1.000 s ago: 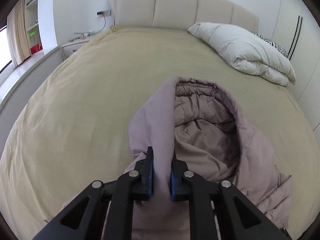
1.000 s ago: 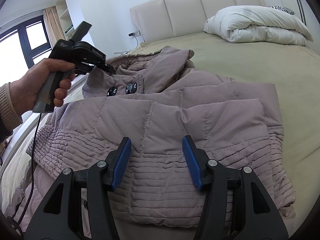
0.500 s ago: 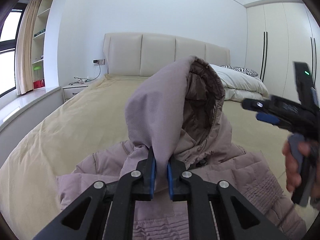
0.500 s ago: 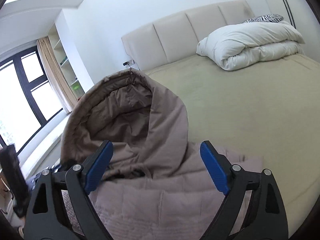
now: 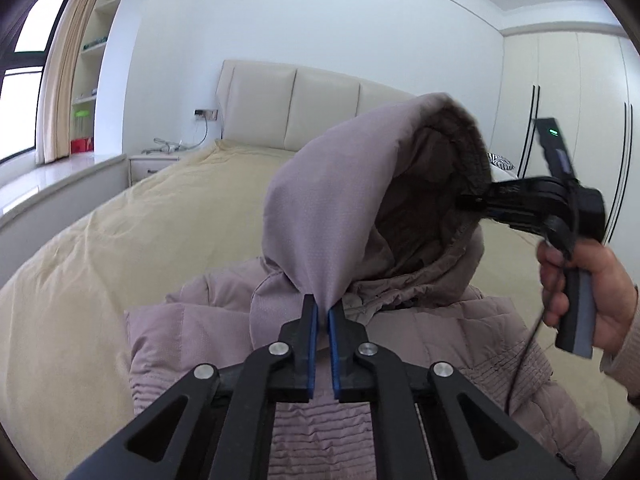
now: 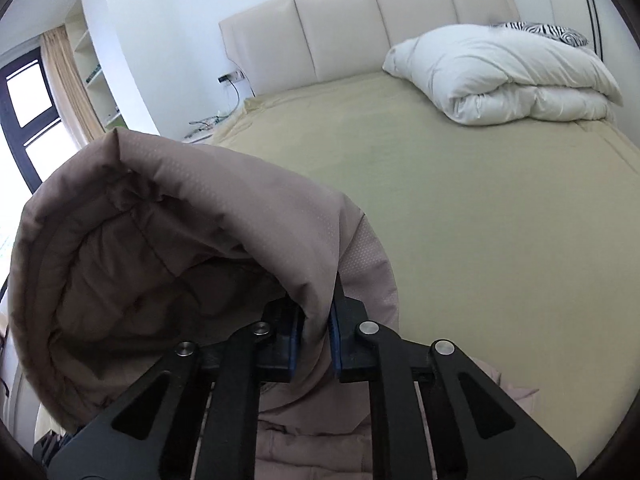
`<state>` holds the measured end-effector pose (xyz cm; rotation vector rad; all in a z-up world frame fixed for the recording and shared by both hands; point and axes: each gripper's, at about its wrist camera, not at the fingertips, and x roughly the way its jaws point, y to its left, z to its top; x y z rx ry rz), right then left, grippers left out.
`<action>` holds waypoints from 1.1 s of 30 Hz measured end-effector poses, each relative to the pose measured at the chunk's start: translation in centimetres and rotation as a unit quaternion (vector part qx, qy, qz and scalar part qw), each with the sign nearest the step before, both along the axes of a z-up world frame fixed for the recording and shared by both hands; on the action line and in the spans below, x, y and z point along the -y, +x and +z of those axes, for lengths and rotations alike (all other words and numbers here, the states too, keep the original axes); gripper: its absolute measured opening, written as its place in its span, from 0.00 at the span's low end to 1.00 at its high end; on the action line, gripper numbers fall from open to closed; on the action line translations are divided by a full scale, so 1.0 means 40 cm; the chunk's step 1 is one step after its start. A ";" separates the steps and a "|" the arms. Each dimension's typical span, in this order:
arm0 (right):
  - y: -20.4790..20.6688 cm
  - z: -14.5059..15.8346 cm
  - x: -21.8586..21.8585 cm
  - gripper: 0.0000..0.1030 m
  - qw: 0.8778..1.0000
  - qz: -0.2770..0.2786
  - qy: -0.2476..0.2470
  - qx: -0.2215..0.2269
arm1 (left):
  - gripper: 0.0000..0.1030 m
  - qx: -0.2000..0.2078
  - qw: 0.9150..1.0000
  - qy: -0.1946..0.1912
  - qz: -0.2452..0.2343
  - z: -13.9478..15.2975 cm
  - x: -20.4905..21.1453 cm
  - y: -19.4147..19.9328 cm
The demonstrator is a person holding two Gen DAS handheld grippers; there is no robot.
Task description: Fold large clothes
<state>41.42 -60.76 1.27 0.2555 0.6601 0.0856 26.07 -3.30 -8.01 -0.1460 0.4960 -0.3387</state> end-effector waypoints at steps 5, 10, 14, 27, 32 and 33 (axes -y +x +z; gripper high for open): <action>-0.212 -0.008 -0.027 0.09 0.998 0.002 -0.021 0.057 | 0.05 -0.065 0.996 -0.060 0.026 -0.033 -0.089 -0.020; -0.408 -0.131 -0.066 0.09 0.999 0.012 -0.030 0.038 | 0.07 -0.135 0.985 -0.096 0.051 -0.090 -0.173 -0.106; -0.503 -0.312 -0.036 0.09 0.998 -0.005 -0.010 -0.062 | 0.10 -0.144 0.982 -0.106 0.057 -0.077 -0.210 -0.175; -0.525 -0.109 -0.056 0.77 0.999 0.019 -0.010 0.042 | 0.52 -0.085 0.994 0.043 -0.053 0.069 0.091 -0.007; -0.345 -0.160 -0.086 0.66 0.999 0.037 -0.011 -0.012 | 0.36 -0.162 0.983 0.071 -0.038 -0.095 0.100 0.096; -0.327 -0.192 -0.092 0.56 0.998 0.039 -0.028 -0.031 | 0.36 -0.166 0.983 0.074 -0.040 -0.117 0.101 0.099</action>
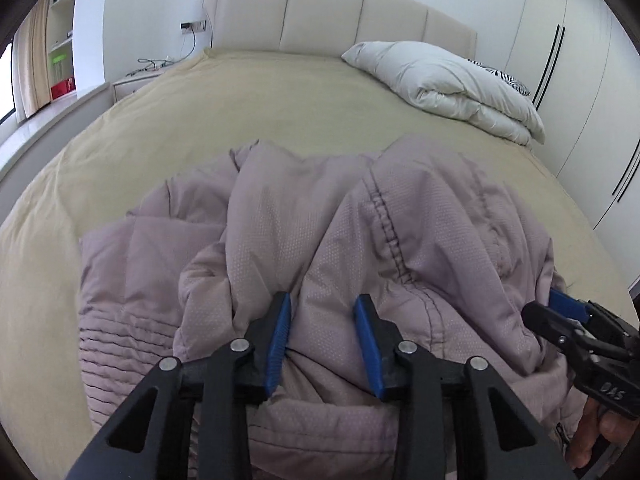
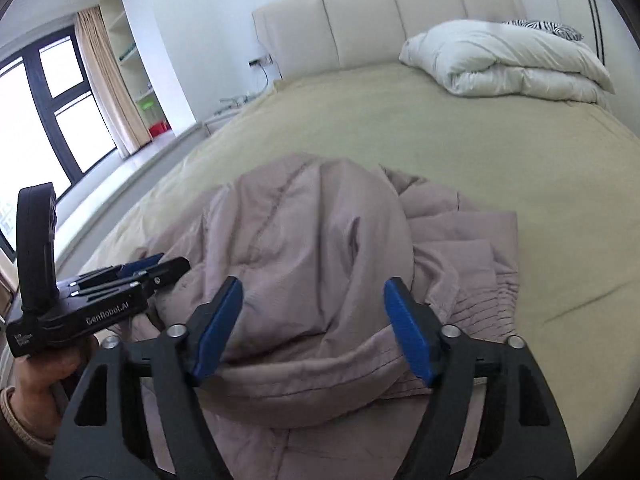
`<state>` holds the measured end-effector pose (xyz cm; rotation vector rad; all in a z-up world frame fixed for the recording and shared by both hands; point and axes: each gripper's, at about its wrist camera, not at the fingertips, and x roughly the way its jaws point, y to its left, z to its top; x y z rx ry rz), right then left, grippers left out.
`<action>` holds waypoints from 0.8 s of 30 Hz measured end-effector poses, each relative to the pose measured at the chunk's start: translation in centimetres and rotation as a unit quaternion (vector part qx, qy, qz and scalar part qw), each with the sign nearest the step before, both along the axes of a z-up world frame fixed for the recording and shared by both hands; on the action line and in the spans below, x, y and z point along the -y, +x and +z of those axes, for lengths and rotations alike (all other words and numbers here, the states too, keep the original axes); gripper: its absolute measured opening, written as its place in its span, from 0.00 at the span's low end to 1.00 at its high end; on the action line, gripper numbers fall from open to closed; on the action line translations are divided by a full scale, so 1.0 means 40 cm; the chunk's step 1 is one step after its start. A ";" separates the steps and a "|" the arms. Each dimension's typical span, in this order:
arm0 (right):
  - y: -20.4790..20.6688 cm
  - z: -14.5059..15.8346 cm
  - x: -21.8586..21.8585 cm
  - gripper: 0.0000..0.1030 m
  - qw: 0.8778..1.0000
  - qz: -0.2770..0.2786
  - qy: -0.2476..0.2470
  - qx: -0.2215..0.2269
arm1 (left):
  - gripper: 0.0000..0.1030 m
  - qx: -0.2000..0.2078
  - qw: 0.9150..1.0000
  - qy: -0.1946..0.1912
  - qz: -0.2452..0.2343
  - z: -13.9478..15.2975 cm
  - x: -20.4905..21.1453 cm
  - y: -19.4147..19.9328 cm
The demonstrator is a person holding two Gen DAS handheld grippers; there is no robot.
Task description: Fold large clothes
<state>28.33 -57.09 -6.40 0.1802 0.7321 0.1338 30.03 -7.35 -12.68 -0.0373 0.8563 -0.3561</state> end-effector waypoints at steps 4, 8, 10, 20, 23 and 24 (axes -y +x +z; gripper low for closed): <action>0.072 -0.129 -0.001 0.51 0.999 -0.005 -0.029 -0.034 | 0.36 0.013 0.999 0.033 -0.011 -0.054 0.031 -0.005; 0.105 -0.172 -0.031 0.51 0.998 0.002 -0.065 -0.019 | 0.36 -0.008 1.000 0.004 -0.007 -0.057 0.014 0.008; 0.114 -0.161 -0.041 0.50 0.997 0.012 -0.070 -0.033 | 0.35 -0.001 1.000 0.002 -0.009 -0.017 0.001 -0.013; 0.275 0.025 -0.039 0.50 0.998 -0.003 -0.041 0.044 | 0.36 0.046 0.999 0.025 0.014 0.067 0.003 0.073; 0.387 0.001 -0.061 0.50 0.999 0.000 -0.041 0.014 | 0.37 0.015 0.999 0.031 0.014 0.004 0.017 0.121; 0.424 -0.021 -0.069 0.50 0.999 0.001 -0.049 0.000 | 0.38 0.014 0.999 0.032 0.014 -0.012 0.022 0.128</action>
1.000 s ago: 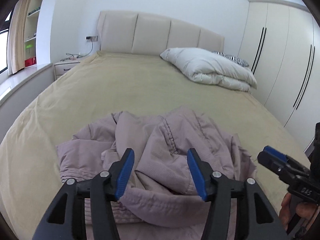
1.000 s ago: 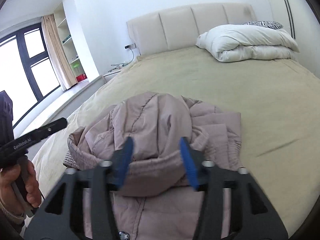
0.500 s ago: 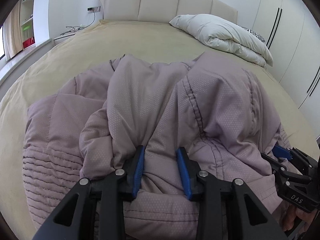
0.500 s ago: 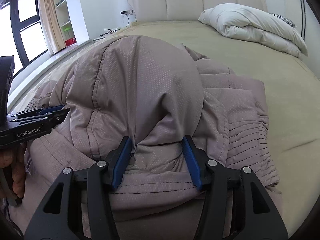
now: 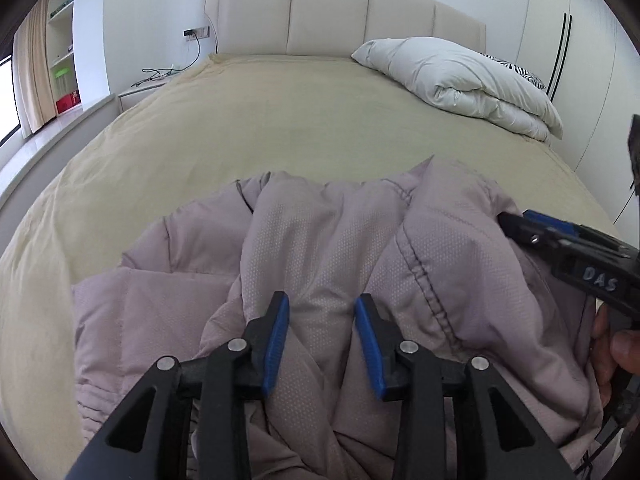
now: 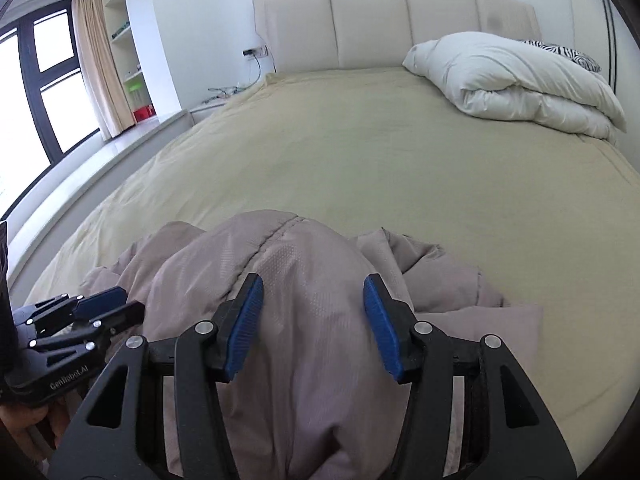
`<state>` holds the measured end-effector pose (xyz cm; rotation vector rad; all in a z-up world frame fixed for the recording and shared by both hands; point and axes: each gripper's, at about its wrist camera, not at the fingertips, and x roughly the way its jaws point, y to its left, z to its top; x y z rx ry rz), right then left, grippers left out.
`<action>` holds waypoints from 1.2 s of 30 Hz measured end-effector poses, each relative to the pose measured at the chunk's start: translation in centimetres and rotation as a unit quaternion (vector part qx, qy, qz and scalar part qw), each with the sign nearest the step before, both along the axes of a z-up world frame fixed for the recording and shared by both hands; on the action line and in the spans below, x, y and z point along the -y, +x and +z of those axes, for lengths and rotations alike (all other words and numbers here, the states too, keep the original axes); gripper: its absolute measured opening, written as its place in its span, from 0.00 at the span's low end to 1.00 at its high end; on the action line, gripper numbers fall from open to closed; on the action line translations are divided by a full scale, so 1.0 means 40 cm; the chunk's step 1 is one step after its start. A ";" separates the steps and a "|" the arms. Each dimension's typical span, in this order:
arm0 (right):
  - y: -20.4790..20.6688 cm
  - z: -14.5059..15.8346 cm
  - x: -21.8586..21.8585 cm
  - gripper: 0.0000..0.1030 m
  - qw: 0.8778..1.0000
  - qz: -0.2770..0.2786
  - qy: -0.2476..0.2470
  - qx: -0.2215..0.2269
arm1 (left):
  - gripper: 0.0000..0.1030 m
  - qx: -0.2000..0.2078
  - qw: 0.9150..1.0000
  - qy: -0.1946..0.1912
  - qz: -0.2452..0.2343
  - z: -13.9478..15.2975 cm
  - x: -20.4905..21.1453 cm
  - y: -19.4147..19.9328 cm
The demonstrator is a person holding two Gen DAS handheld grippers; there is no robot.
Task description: Fold large clothes
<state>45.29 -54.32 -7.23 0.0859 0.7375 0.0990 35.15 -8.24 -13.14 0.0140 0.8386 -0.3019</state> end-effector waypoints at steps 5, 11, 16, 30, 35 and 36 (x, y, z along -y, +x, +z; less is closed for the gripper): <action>0.120 -0.148 0.001 0.49 0.999 -0.013 -0.023 -0.037 | 0.39 0.002 0.999 0.034 -0.011 -0.045 0.035 0.006; 0.160 -0.220 -0.012 0.49 0.998 -0.013 -0.049 -0.031 | 0.40 0.001 0.999 0.042 -0.009 -0.083 0.052 0.019; 0.175 -0.223 -0.061 0.49 0.996 -0.016 -0.079 -0.036 | 0.39 -0.001 1.000 -0.004 -0.012 -0.062 0.010 0.008; -0.045 -0.228 -0.181 0.50 0.995 0.053 -0.079 -0.022 | 0.42 0.000 1.000 -0.029 0.011 -0.028 -0.069 -0.099; -0.058 -0.174 -0.168 0.50 0.997 0.041 -0.050 -0.044 | 0.41 0.035 0.994 -0.103 0.014 0.123 -0.188 -0.226; -0.101 -0.142 -0.144 0.50 0.998 0.038 -0.026 -0.032 | 0.47 0.056 0.993 -0.098 0.020 0.162 -0.222 -0.267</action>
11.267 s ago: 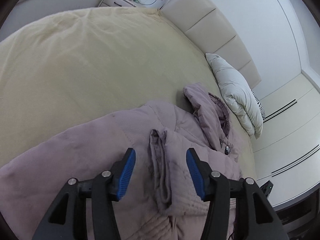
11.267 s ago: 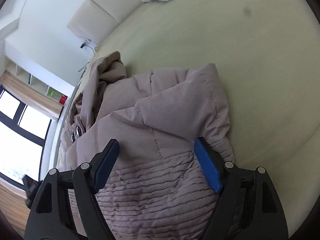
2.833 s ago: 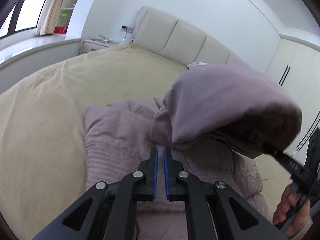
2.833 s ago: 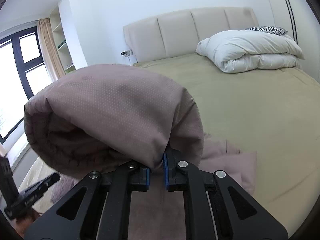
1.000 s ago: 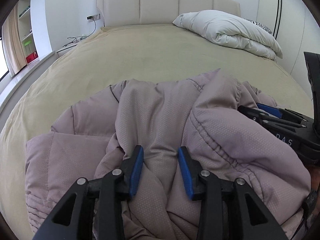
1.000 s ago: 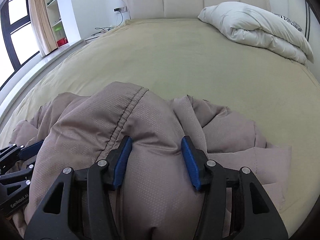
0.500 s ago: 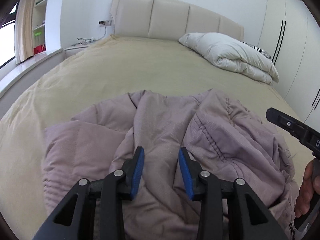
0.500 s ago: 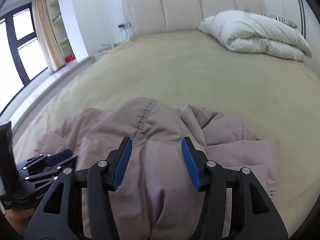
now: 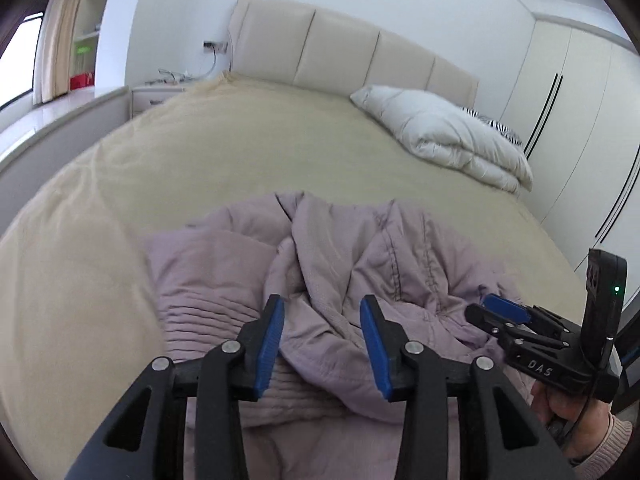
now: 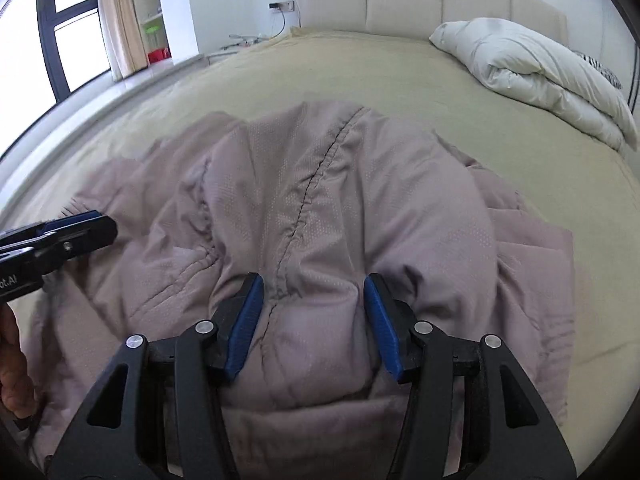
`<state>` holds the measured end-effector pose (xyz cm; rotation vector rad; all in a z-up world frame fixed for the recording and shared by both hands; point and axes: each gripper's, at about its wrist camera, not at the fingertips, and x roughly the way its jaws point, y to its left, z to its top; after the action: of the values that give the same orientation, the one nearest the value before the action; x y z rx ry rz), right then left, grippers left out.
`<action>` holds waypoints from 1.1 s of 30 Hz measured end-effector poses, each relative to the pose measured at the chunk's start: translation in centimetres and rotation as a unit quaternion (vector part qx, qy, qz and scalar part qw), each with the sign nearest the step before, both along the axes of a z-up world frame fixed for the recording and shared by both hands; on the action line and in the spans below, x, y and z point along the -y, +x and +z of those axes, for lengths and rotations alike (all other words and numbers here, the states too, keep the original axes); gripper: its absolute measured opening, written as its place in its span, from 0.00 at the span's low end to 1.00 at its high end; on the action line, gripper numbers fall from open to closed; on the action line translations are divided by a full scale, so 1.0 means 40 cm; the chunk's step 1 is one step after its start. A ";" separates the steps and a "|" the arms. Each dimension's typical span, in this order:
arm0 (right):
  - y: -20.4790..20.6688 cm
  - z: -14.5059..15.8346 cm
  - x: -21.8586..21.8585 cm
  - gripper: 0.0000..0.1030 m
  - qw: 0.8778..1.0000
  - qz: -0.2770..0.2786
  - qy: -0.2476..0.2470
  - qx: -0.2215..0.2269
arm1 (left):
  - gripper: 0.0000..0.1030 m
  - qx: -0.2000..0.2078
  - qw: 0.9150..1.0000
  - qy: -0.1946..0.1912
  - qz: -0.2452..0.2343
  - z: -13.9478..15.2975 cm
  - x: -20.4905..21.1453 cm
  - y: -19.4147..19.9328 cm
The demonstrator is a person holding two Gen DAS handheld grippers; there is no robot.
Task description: Fold large clothes
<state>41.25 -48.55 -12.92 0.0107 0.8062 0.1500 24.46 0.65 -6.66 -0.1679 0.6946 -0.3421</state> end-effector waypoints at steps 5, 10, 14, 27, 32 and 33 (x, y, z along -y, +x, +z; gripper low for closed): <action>-0.234 0.113 0.092 0.61 0.995 -0.011 0.085 0.058 | 0.78 0.086 0.994 0.052 0.045 0.184 -0.183 -0.228; -0.470 0.135 0.182 0.61 0.991 -0.001 0.121 0.049 | 0.93 0.058 0.991 0.109 0.040 0.222 -0.304 -0.428; -0.656 0.122 0.249 0.61 0.992 0.015 0.120 0.024 | 0.93 -0.043 0.996 0.079 0.007 0.105 -0.347 -0.581; -1.084 -0.004 0.517 0.61 0.971 -0.031 0.234 -0.046 | 0.80 -0.310 0.945 -0.096 -0.043 -0.248 -0.338 -0.813; -1.190 -0.023 0.589 0.61 0.963 -0.058 0.252 -0.074 | 0.61 -0.320 0.939 -0.112 -0.060 -0.254 -0.316 -0.805; -1.209 -0.030 0.601 0.61 0.962 -0.065 0.253 -0.083 | 0.57 -0.322 0.938 -0.115 -0.064 -0.256 -0.311 -0.798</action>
<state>-7.12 -72.58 -14.12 0.5648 0.9131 0.2295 -7.46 13.08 -16.88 -0.4718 1.3191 -0.4998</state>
